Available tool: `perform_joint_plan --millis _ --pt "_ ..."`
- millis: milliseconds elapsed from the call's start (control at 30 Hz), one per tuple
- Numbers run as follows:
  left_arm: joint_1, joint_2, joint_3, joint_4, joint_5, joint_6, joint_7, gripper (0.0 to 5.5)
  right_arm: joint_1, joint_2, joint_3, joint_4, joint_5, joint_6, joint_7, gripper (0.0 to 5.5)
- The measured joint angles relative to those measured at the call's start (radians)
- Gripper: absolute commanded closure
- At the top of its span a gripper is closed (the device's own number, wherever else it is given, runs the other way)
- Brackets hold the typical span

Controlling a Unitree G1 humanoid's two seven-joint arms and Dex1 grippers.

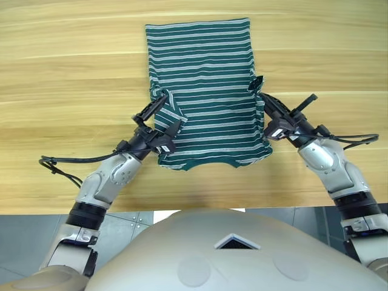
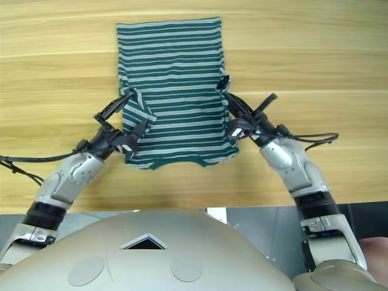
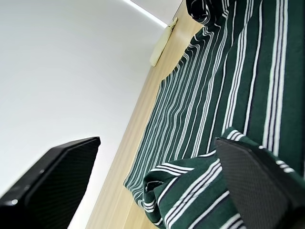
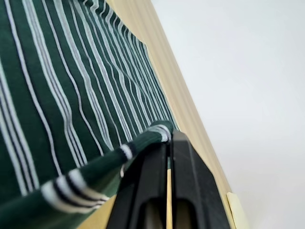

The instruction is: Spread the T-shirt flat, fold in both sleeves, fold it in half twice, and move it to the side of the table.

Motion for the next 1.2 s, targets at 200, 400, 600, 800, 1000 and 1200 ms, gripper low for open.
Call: perform_joint_plan --millis 200,400,600,800,1000,1200 --pt "-0.003 -0.003 -0.017 0.000 0.001 0.000 0.000 1.02 0.002 0.013 0.046 0.051 -0.070 -0.018 0.026 4.94" --pt "-0.004 -0.004 -0.023 0.000 0.002 0.001 0.000 1.02 -0.022 0.049 0.081 0.063 -0.080 -0.026 0.047 3.97" --pt "-0.011 -0.005 -0.024 0.008 0.002 0.001 0.003 1.02 -0.034 0.077 0.115 0.062 -0.109 -0.036 0.062 3.25" --pt "0.034 0.100 0.136 0.001 -0.019 0.024 0.040 1.02 -0.018 -0.020 -0.159 0.020 0.120 -0.086 0.037 3.25" --pt "0.208 0.248 0.320 -0.067 -0.150 0.020 -0.060 1.02 0.054 -0.140 -0.199 0.185 -0.037 -0.129 0.008 3.25" --pt "0.316 0.327 0.183 -0.134 -0.322 -0.009 -0.346 1.02 0.143 -0.205 -0.090 0.164 -0.053 -0.176 0.126 3.25"
